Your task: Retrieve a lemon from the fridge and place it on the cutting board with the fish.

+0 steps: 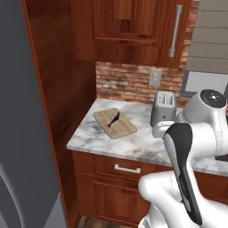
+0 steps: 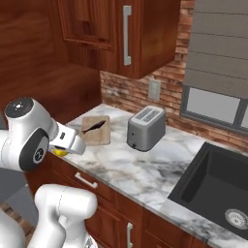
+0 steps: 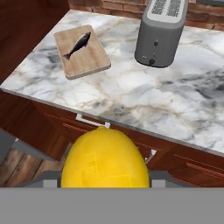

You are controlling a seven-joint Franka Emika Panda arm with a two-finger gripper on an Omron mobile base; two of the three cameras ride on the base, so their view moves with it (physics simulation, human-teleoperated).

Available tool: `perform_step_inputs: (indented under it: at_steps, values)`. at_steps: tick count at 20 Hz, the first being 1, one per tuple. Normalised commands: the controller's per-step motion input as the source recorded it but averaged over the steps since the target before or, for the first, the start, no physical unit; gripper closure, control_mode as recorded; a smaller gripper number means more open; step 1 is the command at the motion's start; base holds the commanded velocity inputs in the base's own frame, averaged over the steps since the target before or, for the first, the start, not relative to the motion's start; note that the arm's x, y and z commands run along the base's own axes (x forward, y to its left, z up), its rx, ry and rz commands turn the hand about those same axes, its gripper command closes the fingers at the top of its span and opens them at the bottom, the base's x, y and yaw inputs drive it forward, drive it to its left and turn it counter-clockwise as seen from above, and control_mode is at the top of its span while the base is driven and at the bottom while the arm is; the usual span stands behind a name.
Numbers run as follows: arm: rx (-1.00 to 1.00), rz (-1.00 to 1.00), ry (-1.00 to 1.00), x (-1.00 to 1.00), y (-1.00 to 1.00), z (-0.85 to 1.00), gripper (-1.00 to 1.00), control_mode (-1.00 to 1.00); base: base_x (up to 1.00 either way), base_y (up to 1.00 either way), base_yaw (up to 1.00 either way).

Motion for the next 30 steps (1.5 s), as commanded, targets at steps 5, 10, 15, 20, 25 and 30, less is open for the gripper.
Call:
perform_step_inputs:
  at_steps: [5,10,15,20,25,30]
  values:
    - [0.0,0.0,0.0,0.0,0.0,0.0,1.0,1.0,0.48,0.22,0.0]
    - [0.0,0.0,0.0,0.0,0.0,0.0,1.0,1.0,0.62,0.14,0.0]
    - [0.0,0.0,0.0,0.0,0.0,0.0,1.0,1.0,0.66,0.18,0.0]
    - [0.0,0.0,0.0,0.0,0.0,0.0,1.0,1.0,0.55,0.35,0.0]
    - [0.0,0.0,0.0,0.0,0.0,0.0,1.0,1.0,0.34,0.57,0.0]
    - [-0.01,0.0,0.0,0.09,0.19,0.0,1.0,-1.0,0.17,0.4,0.0]
